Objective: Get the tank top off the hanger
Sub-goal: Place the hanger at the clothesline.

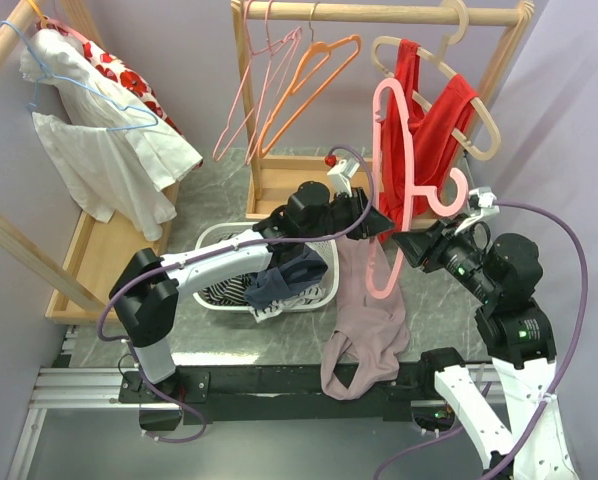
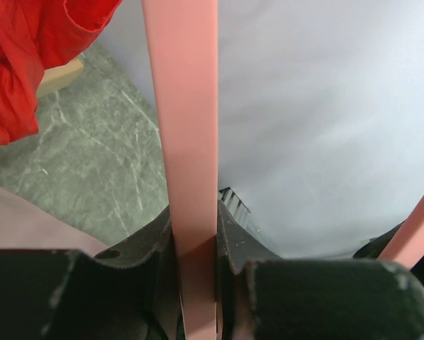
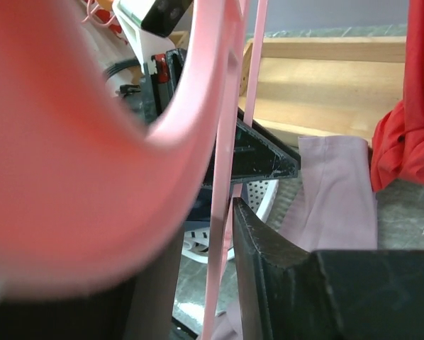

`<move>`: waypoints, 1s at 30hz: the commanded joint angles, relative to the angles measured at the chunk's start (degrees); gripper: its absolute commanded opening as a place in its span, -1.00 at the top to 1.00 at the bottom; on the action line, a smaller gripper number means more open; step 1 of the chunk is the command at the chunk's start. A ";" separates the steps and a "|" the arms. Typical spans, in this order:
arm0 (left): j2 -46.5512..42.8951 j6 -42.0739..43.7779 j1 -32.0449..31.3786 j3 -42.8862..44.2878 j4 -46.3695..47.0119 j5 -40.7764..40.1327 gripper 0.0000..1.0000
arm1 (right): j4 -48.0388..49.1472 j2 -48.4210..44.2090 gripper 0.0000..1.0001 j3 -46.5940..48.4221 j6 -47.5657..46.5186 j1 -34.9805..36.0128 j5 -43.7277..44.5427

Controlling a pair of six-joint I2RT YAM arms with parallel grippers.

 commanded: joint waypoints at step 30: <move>0.01 -28.04 3.19 -4.79 13.41 -6.05 0.98 | 2.87 -6.97 0.95 -5.85 -2.32 0.06 4.71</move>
